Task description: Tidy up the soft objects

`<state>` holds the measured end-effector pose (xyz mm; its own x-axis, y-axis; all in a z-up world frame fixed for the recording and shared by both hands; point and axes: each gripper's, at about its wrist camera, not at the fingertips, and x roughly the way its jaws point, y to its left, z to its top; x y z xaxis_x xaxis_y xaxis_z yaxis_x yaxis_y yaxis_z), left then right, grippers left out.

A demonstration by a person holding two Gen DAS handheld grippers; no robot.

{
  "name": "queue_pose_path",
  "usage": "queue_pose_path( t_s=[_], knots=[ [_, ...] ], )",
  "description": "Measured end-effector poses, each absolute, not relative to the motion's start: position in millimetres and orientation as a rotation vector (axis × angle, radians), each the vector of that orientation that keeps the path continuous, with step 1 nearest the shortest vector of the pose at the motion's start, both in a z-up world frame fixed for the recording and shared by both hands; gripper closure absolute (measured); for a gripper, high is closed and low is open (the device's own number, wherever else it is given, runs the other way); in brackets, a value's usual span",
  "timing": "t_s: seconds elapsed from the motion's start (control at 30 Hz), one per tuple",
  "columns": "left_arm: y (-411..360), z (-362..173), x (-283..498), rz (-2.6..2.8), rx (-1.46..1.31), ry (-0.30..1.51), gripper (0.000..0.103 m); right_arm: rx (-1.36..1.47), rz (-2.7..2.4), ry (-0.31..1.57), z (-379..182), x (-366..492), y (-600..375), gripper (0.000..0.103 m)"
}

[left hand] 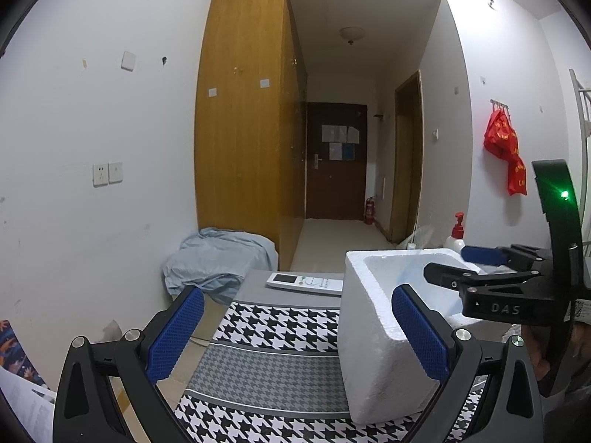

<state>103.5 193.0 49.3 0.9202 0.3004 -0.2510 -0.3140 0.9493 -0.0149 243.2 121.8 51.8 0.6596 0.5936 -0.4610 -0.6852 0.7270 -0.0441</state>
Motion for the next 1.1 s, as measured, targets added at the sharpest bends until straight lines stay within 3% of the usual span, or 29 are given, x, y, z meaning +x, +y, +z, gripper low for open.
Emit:
queue_pose_path(
  t_s=[0.23,1.1],
  knots=[
    [192,51,100,0.314,-0.052,0.244,0.001,-0.225,0.73,0.432,53,240,119,0.016],
    [155,64,111,0.225,-0.046,0.236,0.001,-0.156,0.668,0.347,77,215,53,0.014]
  ],
)
